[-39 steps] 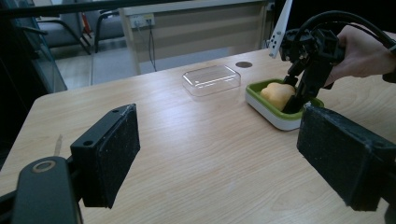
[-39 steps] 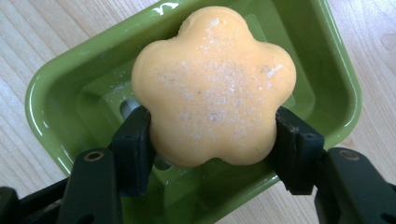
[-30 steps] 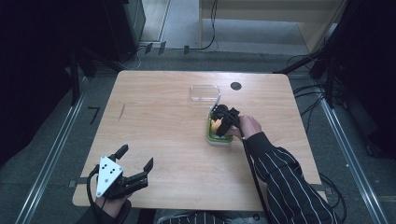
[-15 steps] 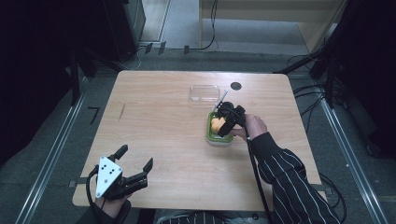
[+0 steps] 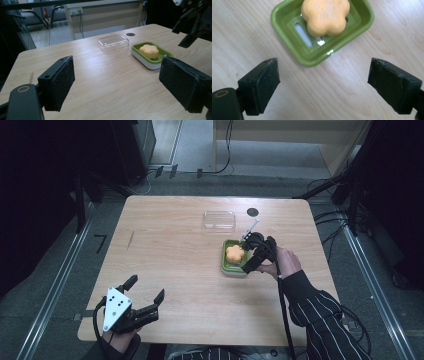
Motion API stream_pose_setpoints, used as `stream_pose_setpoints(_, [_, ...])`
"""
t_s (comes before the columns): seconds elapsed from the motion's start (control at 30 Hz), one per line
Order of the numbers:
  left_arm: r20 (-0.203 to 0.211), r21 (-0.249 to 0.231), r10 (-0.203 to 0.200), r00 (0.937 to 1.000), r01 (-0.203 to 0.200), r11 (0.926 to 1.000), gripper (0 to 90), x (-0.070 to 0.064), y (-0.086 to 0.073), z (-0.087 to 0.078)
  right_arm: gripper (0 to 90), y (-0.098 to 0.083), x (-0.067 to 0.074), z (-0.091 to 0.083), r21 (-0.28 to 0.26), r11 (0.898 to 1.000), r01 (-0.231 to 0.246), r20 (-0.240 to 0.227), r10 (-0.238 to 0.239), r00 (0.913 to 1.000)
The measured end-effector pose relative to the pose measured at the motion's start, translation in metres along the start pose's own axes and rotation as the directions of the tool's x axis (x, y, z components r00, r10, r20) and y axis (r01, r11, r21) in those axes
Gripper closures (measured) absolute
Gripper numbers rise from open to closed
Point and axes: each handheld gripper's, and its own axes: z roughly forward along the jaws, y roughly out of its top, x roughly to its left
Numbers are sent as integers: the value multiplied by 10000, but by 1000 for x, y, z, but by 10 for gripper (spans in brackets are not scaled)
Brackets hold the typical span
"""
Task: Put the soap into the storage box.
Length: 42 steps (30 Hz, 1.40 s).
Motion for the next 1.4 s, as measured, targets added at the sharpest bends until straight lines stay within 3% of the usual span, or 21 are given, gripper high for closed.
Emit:
stream_pose_setpoints(0.33, [-6,62,12,10000,-12,10000,137,-1,0,1,53,-32,7,-9,172,9995,-270,-110,272,9996])
stream_pose_setpoints(0.63, [20,46,21,10000,-21,10000,137,-1,0,2,46,-60,17,-4,838,9957,-391,-214,411,9989])
stream_pose_setpoints(0.83, [19,40,5,10000,-5,10000,137,-1,0,2,46,-79,26,-1,1012,9944,-289,-211,312,9993])
stream_pose_setpoints(1.4, [26,67,41,10000,-41,10000,137,-1,1,1,51,-128,41,11,1646,9841,-675,-152,710,9974])
